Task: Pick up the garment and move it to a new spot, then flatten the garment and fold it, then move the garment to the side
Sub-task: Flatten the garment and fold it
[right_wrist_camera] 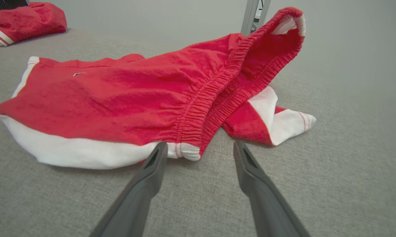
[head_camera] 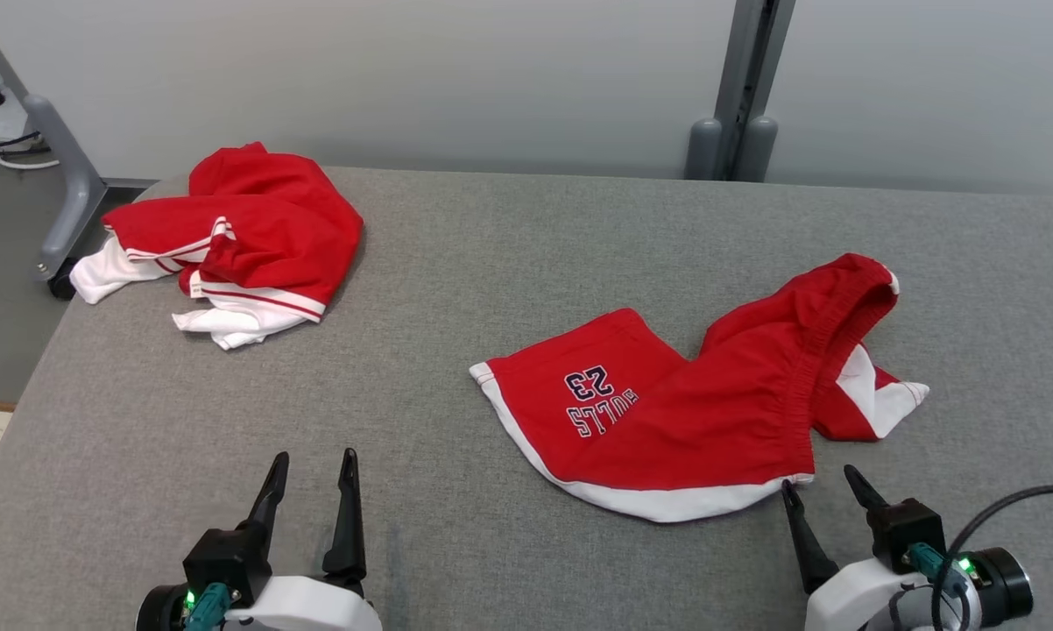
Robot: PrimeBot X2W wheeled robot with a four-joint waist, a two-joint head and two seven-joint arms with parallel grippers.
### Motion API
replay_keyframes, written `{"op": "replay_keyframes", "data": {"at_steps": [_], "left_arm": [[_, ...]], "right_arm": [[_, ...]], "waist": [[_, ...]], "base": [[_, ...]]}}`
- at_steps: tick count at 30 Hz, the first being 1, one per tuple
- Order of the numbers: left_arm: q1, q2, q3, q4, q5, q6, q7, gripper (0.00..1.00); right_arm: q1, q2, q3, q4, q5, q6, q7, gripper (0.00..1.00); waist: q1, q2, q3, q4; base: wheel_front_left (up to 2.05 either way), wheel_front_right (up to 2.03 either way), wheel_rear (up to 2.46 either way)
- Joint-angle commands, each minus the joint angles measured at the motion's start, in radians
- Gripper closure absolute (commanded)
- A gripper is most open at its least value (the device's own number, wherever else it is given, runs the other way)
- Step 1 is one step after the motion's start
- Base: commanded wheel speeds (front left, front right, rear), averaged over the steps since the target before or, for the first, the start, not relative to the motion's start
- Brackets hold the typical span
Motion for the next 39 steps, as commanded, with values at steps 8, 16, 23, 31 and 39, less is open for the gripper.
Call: {"op": "replay_keyframes", "data": {"at_steps": [8,16,23,31,39], "left_arm": [[-0.033,0.003,0.004,-0.006,-0.006,0.010,-0.002,0.00],[-0.028,0.004,0.012,-0.008,-0.009,0.016,-0.002,0.00],[-0.031,0.003,0.008,-0.006,-0.016,0.017,-0.002,0.00],[-0.042,0.004,0.001,-0.009,-0.019,0.018,-0.002,0.00],[-0.045,0.004,-0.008,-0.007,-0.019,0.016,-0.002,0.00]], "right_arm": [[-0.117,-0.006,0.009,0.148,-0.017,0.000,0.000,0.02],[-0.139,-0.007,-0.013,0.165,0.005,0.000,0.000,1.00],[-0.102,-0.021,-0.076,0.122,0.029,0.000,0.000,1.00],[-0.074,-0.055,-0.112,0.113,0.042,0.000,0.000,1.00],[-0.076,-0.077,-0.117,0.125,0.047,0.000,0.000,1.00]], "waist": [[0.0000,0.0000,0.034,0.053],[0.0000,0.0000,0.036,0.053],[0.0000,0.0000,0.038,0.019],[0.0000,0.0000,0.048,-0.010],[0.0000,0.0000,0.057,-0.017]], "base": [[0.00,0.00,0.00],[0.00,0.00,0.00],[0.00,0.00,0.00],[0.00,0.00,0.00],[0.00,0.00,0.00]]}}
